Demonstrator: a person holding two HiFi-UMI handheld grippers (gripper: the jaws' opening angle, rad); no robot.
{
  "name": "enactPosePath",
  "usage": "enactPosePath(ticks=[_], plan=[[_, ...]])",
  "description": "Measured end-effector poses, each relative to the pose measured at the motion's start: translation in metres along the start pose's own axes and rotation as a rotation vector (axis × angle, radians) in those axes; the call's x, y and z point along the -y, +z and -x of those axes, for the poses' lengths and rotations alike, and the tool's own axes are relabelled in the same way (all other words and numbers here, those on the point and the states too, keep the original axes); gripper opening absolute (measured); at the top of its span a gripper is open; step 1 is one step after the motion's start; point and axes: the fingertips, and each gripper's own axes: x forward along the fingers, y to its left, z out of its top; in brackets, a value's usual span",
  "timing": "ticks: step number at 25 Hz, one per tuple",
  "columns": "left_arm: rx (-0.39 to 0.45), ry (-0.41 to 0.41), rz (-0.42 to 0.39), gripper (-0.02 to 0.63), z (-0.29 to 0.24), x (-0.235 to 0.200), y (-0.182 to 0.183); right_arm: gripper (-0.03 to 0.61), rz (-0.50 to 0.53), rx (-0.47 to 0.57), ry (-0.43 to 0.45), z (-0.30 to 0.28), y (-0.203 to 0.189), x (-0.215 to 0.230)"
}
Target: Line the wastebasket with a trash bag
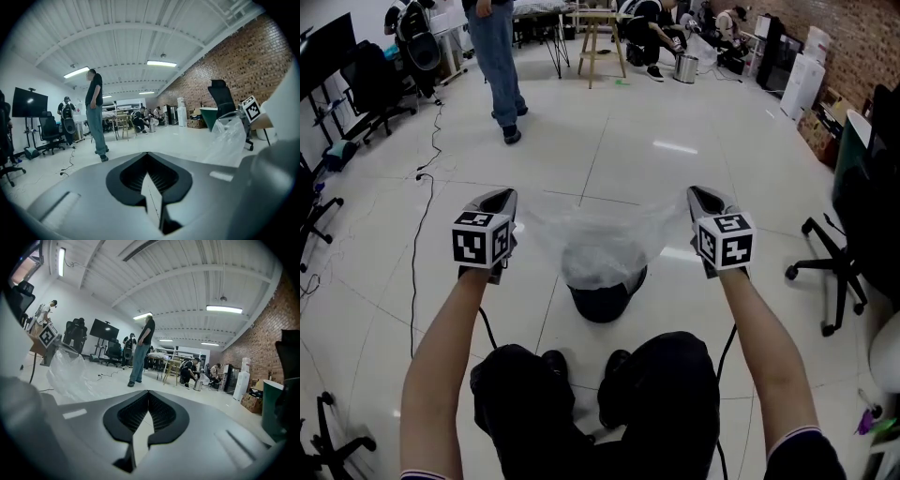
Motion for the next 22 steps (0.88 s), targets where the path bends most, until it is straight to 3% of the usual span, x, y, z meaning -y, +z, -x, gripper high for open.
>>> enactPosePath(ticks=[22], plan=[[-0.205, -0.062, 0.03, 0.012, -0.063, 0.017, -0.127, 0.002, -0.085, -0.186, 0.031, -0.055, -0.135, -0.01]])
